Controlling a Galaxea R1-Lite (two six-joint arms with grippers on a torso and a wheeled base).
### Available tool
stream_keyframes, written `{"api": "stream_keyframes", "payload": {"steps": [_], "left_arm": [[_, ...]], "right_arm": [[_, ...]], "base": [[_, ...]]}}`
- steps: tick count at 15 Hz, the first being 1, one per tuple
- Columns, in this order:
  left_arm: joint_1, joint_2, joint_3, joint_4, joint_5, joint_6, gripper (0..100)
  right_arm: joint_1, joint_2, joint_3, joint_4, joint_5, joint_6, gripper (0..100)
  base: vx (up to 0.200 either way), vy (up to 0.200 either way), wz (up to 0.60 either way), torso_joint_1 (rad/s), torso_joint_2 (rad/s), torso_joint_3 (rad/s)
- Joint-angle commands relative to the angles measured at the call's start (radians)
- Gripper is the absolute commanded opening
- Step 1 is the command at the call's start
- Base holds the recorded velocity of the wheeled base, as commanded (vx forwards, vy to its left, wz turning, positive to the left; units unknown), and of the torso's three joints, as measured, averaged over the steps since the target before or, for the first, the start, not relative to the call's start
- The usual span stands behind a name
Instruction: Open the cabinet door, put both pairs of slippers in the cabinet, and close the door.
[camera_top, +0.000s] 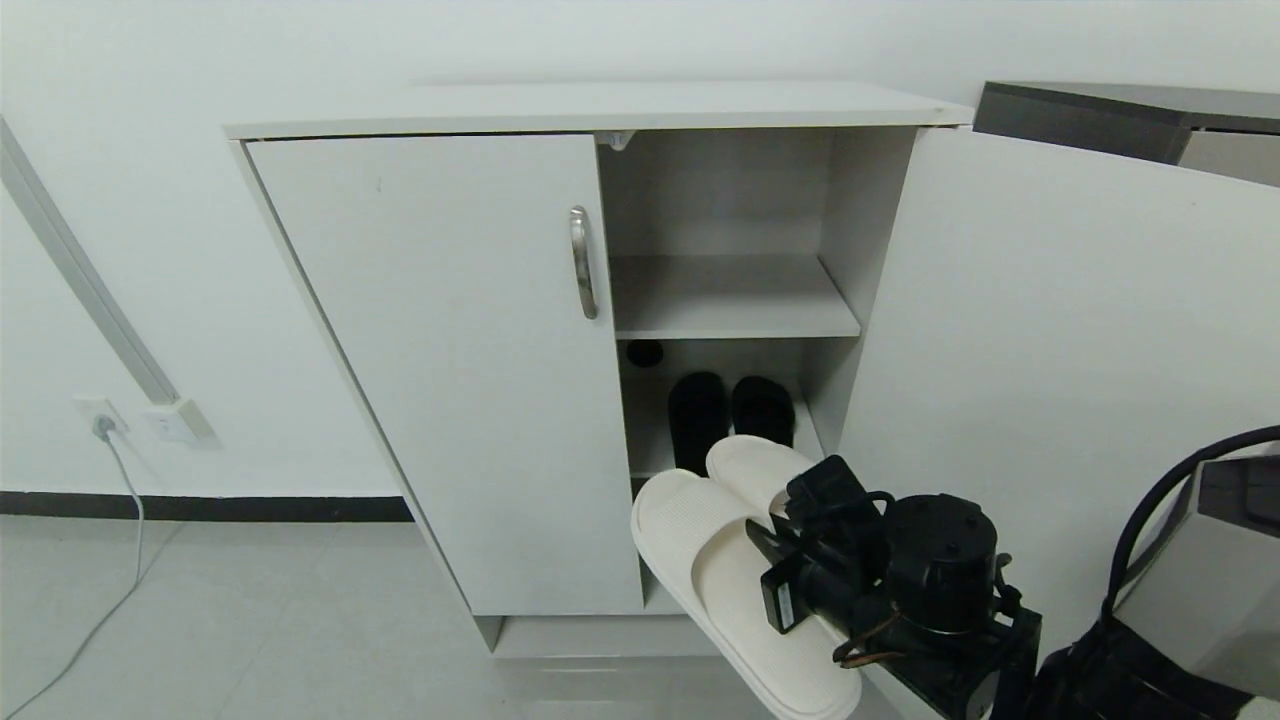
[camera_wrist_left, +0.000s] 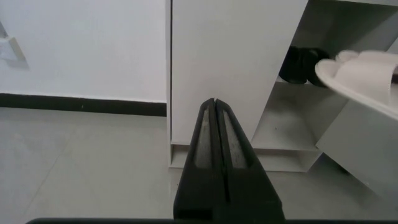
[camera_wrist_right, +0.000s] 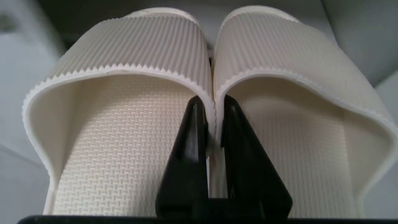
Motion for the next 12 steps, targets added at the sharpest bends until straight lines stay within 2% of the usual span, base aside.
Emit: {"api": "stream_keyframes", "payload": {"steps": [1, 4, 5, 6, 8, 12], "left_arm": [[0.0, 0.0, 0.0, 0.0, 0.001, 0.0, 0], [0.0, 0.001, 0.0, 0.0, -0.001, -0.002, 0], [0.0, 0.0, 0.0, 0.0, -0.001, 0.0, 0], [0.0, 0.0, 0.0, 0.0, 0.001, 0.0, 0], [0.0, 0.0, 0.0, 0.0, -0.001, -0.002, 0], [0.0, 0.0, 0.0, 0.0, -0.001, -0.003, 0]], "right_arm": [[0.04, 0.022, -0.182, 0.16, -0.175, 0.01, 0], [0.076, -0.101, -0.41, 0.588, -0.303, 0.114, 0], [0.083, -0.116, -0.447, 0.644, -0.324, 0.129, 0], [0.089, -0.136, -0.559, 0.782, -0.429, 0.157, 0], [0.089, -0.142, -0.67, 0.874, -0.482, 0.169, 0], [0.089, -0.142, -0.774, 0.902, -0.521, 0.163, 0]], "base": [[0.0, 0.0, 0.0, 0.0, 0.0, 0.0], [0.0, 0.0, 0.0, 0.0, 0.0, 0.0], [0.0, 0.0, 0.0, 0.0, 0.0, 0.0], [0.0, 0.0, 0.0, 0.0, 0.0, 0.0], [0.0, 0.0, 0.0, 0.0, 0.0, 0.0], [0.0, 0.0, 0.0, 0.0, 0.0, 0.0]]}}
